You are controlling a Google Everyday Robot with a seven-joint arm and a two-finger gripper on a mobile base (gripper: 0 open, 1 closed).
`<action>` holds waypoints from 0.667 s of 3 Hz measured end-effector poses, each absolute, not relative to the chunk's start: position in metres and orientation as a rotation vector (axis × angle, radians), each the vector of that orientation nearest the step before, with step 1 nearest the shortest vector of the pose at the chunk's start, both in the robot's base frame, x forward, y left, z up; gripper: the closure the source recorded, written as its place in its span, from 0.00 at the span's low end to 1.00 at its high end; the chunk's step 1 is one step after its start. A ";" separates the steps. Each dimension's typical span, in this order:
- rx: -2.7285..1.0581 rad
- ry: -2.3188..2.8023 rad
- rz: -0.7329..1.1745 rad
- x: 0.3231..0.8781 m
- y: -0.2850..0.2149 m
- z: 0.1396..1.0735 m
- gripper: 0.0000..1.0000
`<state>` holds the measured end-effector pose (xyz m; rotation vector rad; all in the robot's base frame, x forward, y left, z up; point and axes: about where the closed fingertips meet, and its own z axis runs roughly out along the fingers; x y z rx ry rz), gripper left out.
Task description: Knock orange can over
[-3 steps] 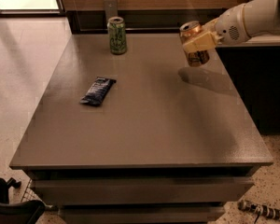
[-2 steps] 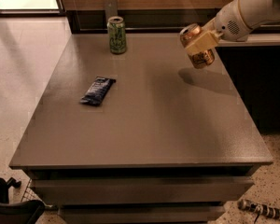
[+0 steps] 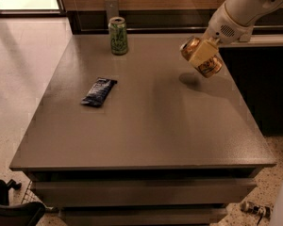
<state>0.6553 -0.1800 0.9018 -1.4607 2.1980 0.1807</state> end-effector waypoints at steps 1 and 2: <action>-1.559 2.221 0.147 0.653 -0.174 0.884 1.00; -1.627 2.229 0.178 0.651 -0.165 0.862 1.00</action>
Offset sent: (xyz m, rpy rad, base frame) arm -0.0071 0.0229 -0.0648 -0.0985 0.1327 0.1441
